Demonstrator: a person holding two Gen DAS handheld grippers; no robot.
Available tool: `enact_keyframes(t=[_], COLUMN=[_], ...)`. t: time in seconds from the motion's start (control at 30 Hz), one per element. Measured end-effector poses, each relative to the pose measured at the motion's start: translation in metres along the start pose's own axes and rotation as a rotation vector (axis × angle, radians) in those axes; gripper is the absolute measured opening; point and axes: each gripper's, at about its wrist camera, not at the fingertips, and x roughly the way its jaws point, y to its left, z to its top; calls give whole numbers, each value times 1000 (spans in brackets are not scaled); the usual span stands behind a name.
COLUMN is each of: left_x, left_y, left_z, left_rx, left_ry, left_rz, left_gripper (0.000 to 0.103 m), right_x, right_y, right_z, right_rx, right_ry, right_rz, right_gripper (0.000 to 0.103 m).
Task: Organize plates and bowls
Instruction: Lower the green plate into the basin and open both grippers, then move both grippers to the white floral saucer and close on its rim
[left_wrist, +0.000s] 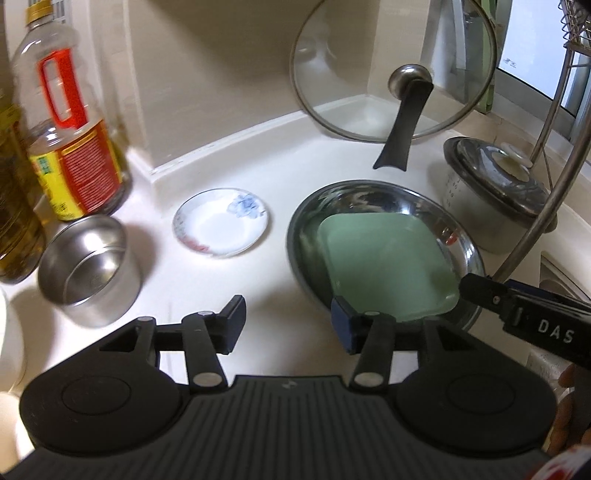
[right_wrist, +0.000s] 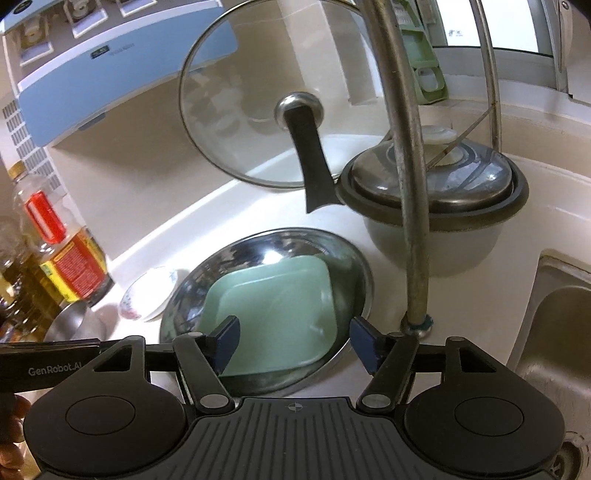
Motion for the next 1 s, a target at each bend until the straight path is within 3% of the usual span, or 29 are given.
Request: enact_keyframes(t=[0.27,1.0], left_x=[-19,-38], left_y=[16,35], left_z=[-15,-35], left_rx=[-23,-45], left_ry=[8,45], left_rz=[23,45], left_gripper=[55,56], right_x=[-13,-20], right_y=[12,36], right_z=[-13,-35], right_rx=[-15,-76], right_ry=[35,142], right_rz=[27,38], right_gripper=[67,67])
